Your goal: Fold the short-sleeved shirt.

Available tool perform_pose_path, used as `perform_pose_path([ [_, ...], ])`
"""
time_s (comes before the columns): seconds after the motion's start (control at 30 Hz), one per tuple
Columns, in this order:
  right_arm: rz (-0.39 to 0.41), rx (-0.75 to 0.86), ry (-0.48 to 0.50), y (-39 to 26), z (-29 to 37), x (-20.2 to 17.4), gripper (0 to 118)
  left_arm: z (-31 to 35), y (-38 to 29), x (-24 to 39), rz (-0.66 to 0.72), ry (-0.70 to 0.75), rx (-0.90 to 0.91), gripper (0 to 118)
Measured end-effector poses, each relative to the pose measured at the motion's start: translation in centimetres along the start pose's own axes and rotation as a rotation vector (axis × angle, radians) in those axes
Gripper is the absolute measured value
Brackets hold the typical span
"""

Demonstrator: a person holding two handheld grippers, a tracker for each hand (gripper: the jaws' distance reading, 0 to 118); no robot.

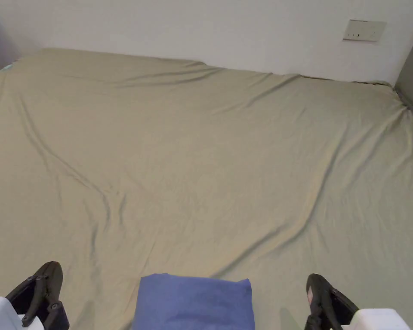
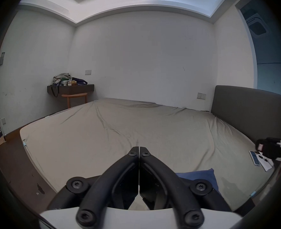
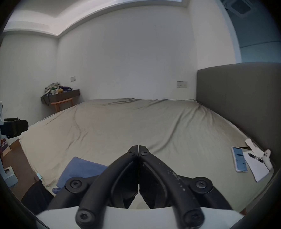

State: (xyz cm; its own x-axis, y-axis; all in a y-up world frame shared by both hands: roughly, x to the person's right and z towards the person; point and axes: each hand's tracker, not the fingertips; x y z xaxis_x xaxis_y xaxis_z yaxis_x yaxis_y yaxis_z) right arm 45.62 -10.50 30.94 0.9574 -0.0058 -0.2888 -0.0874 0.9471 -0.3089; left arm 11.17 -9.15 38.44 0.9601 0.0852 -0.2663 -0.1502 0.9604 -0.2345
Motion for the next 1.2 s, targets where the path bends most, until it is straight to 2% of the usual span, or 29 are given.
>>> perform_pose_path([
  [0.07,0.004,-0.077,0.060,0.1,-2.5,-1.3,3,-0.3,0.0,0.1,0.006,-0.004,-0.009,0],
  [0.17,-0.006,-0.340,0.154,-0.9,-7.6,-2.6,3,-0.8,0.0,0.0,0.018,-0.029,-0.050,0],
  [0.27,-0.057,-0.579,0.190,-3.8,-12.0,-2.7,3,-1.2,-0.3,-0.3,0.028,-0.041,-0.096,0],
  [0.37,-0.040,-0.749,0.183,-6.0,-14.0,-3.0,3,-1.7,-0.9,-0.9,0.048,-0.046,-0.147,0],
  [0.5,-0.046,-0.792,0.188,-7.1,-14.8,-3.2,3,-3.1,-1.4,-1.7,0.078,-0.071,-0.237,0],
  [0.57,-0.056,-0.789,0.190,-6.7,-14.6,-3.1,3,-4.9,-1.3,-2.8,0.179,-0.187,-0.337,0],
  [0.63,-0.057,-0.794,0.192,-6.6,-14.7,-3.0,3,-7.9,-0.7,-4.3,0.309,-0.305,-0.462,0],
  [0.7,-0.044,-0.796,0.196,-6.6,-14.6,-3.1,3,-12.0,-0.5,-5.8,0.419,-0.488,-0.665,0],
  [0.8,-0.046,-0.793,0.196,-6.6,-14.4,-3.2,3,-17.4,-1.6,-6.4,0.470,-0.703,-0.948,0],
  [0.83,-0.055,-0.792,0.195,-6.6,-14.4,-3.2,3,-18.9,-2.2,-6.4,0.486,-0.744,-1.047,1],
  [0.93,-0.072,-0.790,0.191,-6.9,-14.4,-3.0,3,-21.4,-4.0,-5.8,0.497,-0.745,-1.182,4],
  [0.97,-0.075,-0.789,0.190,-6.9,-14.4,-2.9,3,-22.0,-4.4,-5.9,0.497,-0.719,-1.176,17],
  [1.0,-0.077,-0.788,0.189,-6.9,-14.4,-2.9,3,-22.4,-4.6,-6.1,0.498,-0.717,-1.168,44],
  [1.03,-0.079,-0.788,0.188,-6.9,-14.4,-2.9,3,-22.1,-4.7,-6.1,0.499,-0.718,-1.163,81],
  [1.07,-0.079,-0.788,0.188,-6.9,-14.4,-3.0,3,-22.1,-5.0,-6.1,0.503,-0.749,-1.126,111],
  [1.1,-0.080,-0.789,0.188,-6.9,-14.4,-3.0,3,-22.0,-5.3,-6.0,0.503,-0.805,-1.109,117],
  [1.13,-0.080,-0.789,0.188,-7.0,-14.4,-3.0,3,-21.9,-5.8,-6.0,0.538,-0.874,-1.104,117],
  [1.17,-0.078,-0.788,0.189,-7.0,-14.4,-3.0,3,-21.8,-5.9,-6.3,0.632,-0.941,-1.084,118],
  [1.2,-0.078,-0.787,0.189,-6.9,-14.3,-3.1,3,-21.8,-6.6,-6.1,0.625,-0.946,-1.087,117],
])
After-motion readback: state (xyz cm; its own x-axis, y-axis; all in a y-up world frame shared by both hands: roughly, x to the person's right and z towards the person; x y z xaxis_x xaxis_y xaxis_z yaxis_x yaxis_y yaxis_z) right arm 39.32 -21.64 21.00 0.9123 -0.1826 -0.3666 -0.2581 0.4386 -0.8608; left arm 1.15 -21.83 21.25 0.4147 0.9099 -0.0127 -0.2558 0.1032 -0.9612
